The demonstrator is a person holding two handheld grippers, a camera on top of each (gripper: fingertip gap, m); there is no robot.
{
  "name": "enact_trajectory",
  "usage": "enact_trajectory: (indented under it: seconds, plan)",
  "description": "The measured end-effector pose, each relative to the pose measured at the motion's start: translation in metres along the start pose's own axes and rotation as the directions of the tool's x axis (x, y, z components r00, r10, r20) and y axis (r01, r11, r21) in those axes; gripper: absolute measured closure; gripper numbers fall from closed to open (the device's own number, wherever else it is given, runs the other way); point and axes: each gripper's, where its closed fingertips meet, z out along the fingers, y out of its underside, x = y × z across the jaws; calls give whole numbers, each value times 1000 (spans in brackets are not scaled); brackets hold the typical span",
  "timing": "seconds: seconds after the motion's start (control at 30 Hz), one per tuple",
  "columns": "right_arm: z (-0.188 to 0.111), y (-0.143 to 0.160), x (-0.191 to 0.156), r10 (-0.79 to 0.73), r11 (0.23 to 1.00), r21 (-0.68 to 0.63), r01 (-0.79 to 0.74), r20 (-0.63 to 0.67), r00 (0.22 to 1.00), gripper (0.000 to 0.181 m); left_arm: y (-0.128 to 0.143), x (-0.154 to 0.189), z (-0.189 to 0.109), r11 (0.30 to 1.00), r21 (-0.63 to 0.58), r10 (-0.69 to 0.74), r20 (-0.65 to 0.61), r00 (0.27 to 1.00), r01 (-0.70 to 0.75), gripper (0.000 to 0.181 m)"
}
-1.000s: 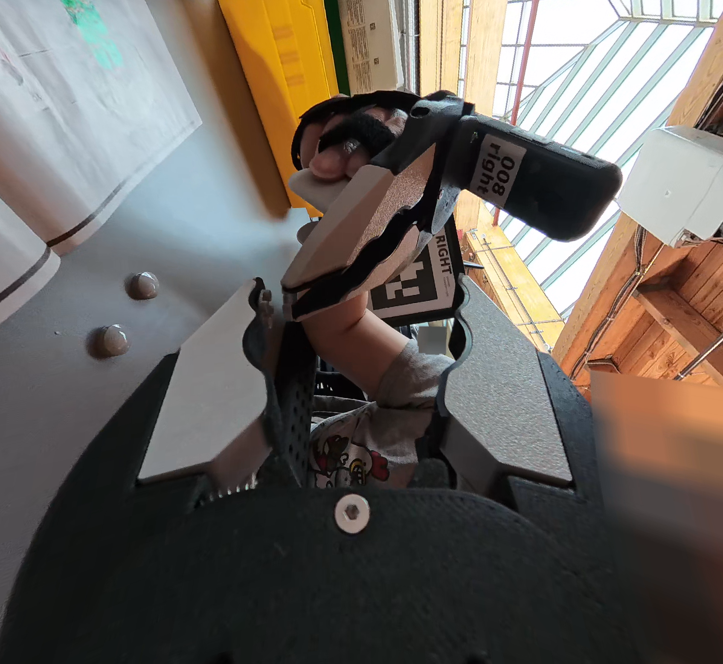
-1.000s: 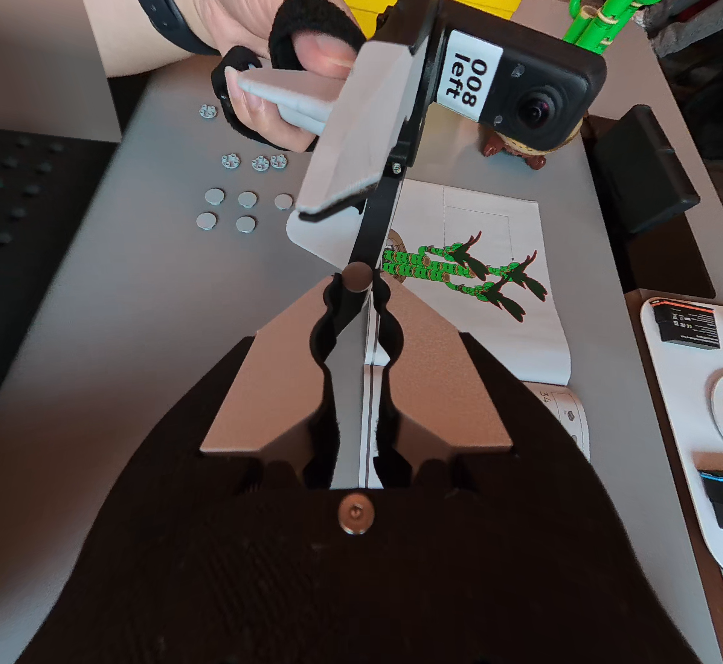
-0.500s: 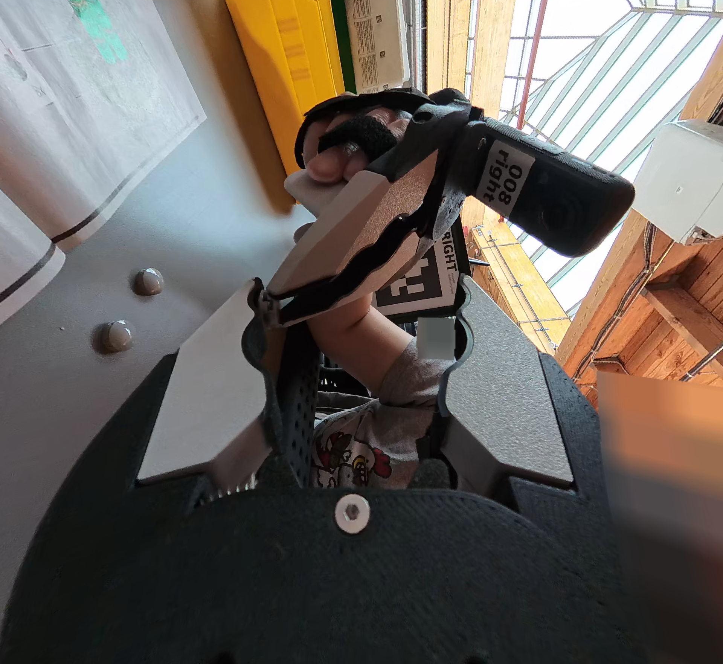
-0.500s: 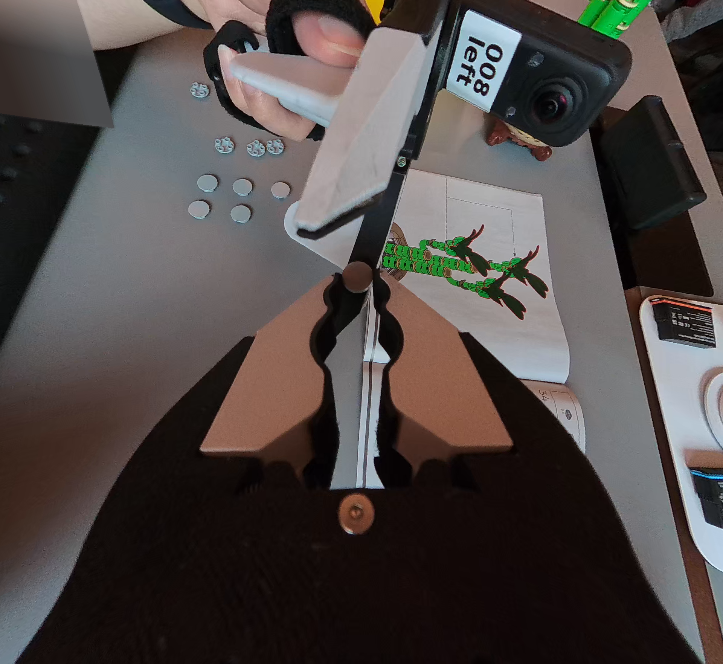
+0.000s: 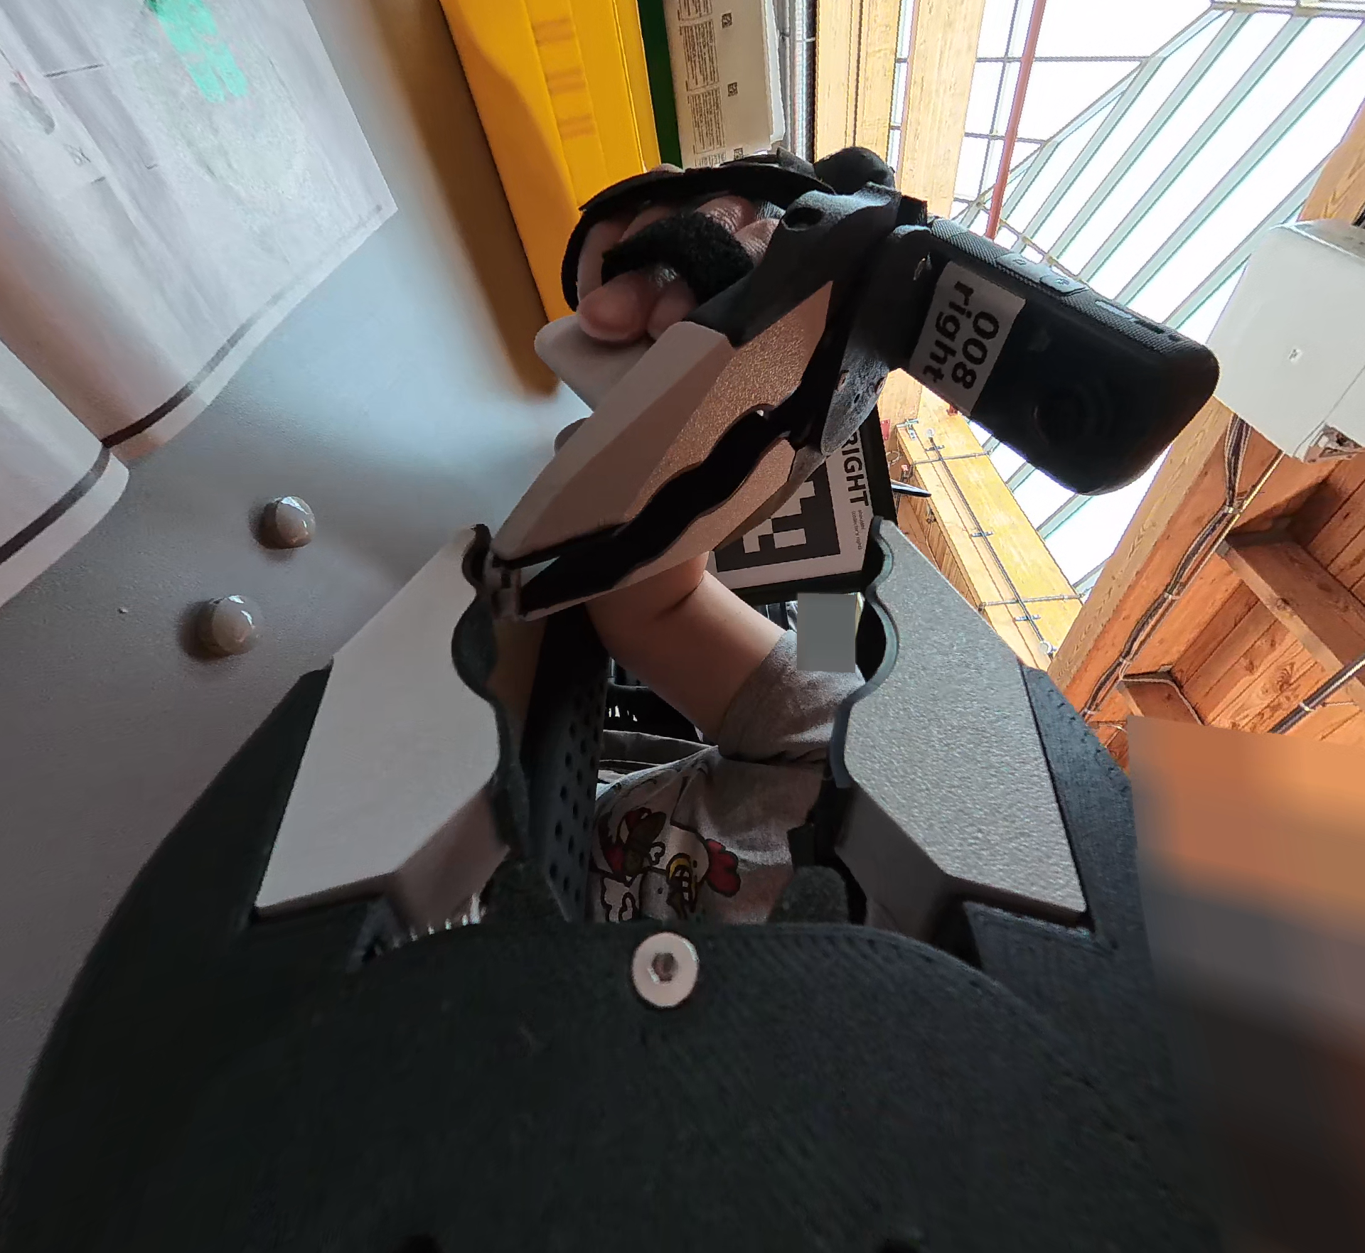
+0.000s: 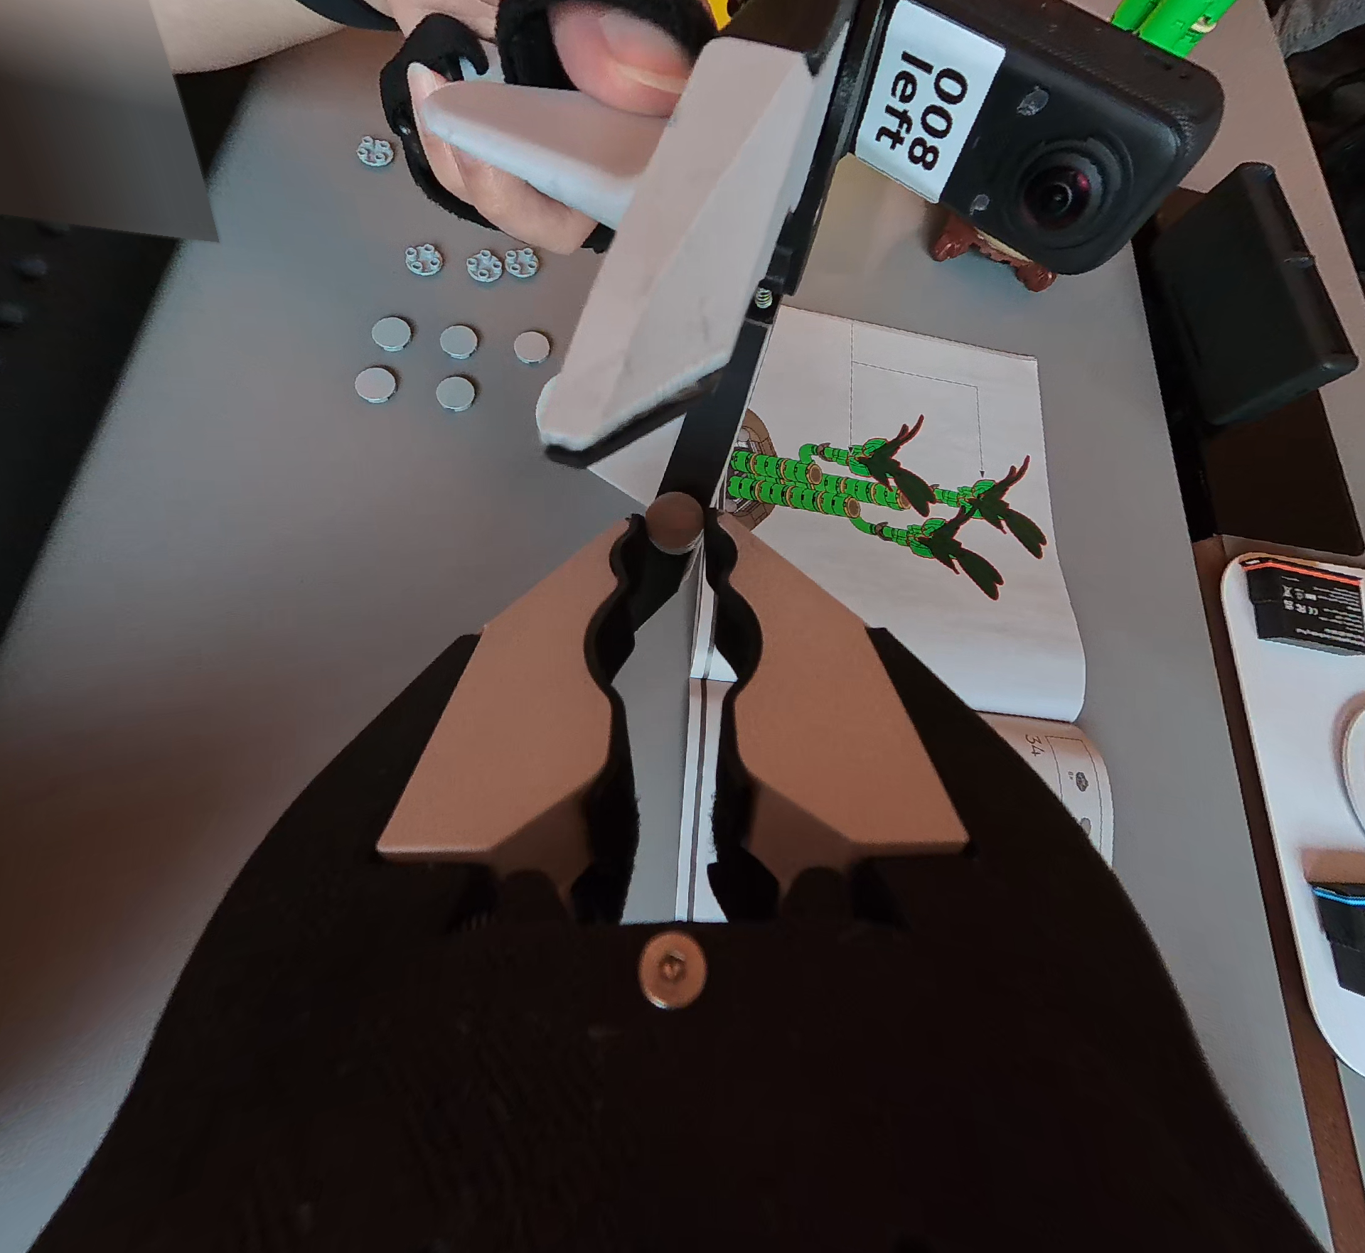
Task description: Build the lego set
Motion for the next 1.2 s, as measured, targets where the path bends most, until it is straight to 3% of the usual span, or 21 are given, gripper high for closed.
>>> enact_trajectory:
  seconds: [0.6, 1.2]
  plan:
    - [-2, -4, 5, 19, 999, 44, -19, -15, 1000, 163, -4, -1, -2, 1000, 20, -11, -16, 1000, 11, 86]
    - [-1, -1, -4, 94, 994, 47, -98, 70, 993, 168, 4, 1, 5, 1000, -26, -5, -17, 1000, 5, 88]
